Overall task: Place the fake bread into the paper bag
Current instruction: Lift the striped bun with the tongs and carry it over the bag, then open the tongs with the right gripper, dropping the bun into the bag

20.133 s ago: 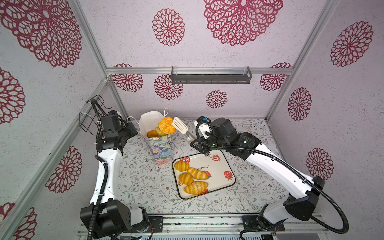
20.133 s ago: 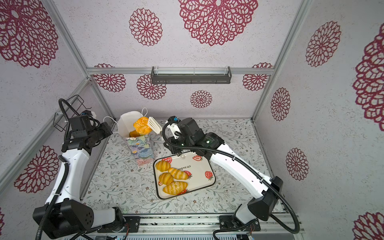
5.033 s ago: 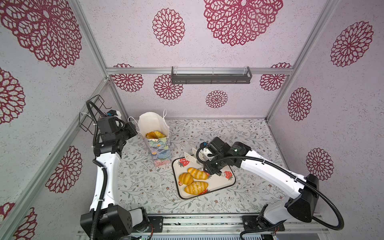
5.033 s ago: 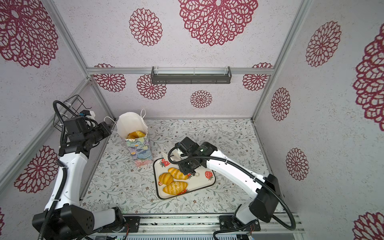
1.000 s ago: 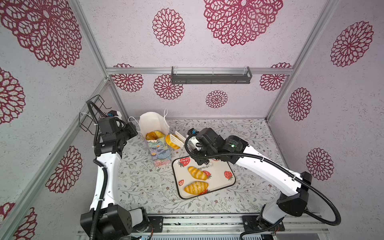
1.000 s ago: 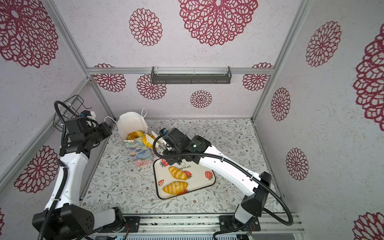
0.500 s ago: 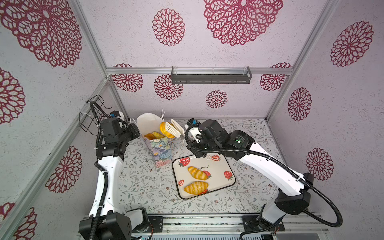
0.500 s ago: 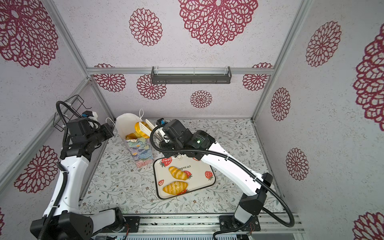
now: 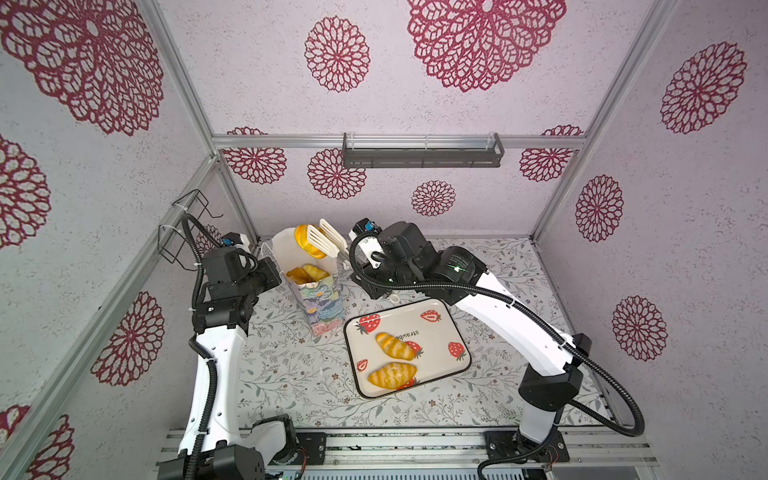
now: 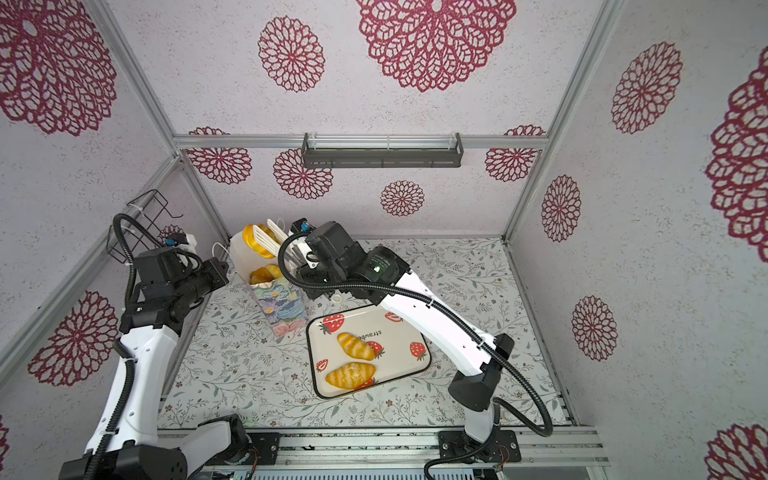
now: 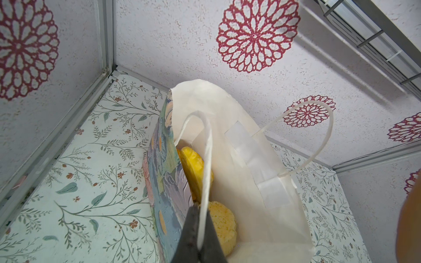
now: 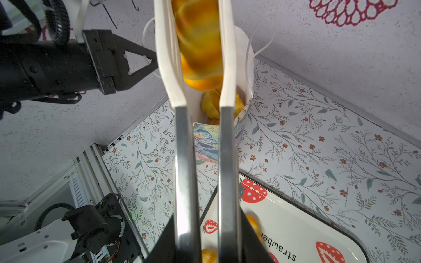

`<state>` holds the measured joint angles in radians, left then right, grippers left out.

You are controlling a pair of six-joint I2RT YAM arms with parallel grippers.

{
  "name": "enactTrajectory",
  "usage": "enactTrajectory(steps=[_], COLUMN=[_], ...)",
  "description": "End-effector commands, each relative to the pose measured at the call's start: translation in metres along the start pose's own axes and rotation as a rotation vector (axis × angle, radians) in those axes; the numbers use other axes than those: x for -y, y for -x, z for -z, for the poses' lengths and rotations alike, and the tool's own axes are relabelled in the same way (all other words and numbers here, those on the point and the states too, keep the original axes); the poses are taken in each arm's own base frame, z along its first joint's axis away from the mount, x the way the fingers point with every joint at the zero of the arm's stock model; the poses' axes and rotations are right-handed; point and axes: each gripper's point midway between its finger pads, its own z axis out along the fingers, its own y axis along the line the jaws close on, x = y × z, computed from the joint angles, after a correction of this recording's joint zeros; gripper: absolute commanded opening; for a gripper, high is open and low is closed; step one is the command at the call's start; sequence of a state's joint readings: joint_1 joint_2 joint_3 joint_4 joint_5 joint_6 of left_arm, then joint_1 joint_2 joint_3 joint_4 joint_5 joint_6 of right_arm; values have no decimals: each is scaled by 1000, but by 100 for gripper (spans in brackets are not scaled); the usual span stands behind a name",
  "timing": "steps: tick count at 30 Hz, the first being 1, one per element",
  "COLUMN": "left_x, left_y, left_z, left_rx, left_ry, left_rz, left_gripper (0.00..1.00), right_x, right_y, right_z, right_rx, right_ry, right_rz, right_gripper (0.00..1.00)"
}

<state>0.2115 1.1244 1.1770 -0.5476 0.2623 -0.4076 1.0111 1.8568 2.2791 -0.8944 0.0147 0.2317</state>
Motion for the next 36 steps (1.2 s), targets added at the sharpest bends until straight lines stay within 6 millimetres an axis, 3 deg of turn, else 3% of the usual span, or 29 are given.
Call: enactTrajectory(steps=[1,15,36], left_x=[11,5,-1], left_y=[2,-7,-8], left_z=[7,2,-4], left_rx=[13,12,-1], left_ry=[-48,-46,-53], left_rz=[-25,-40,-5], left_gripper=[0,0,0], right_x=[-8,5,19], right_y=[34,46,41], right_z=[17,-11,-67], right_rx=[108,116,75], right_ry=[41,82,180], right_rz=[16,-36,-83], right_gripper=[33,34,34])
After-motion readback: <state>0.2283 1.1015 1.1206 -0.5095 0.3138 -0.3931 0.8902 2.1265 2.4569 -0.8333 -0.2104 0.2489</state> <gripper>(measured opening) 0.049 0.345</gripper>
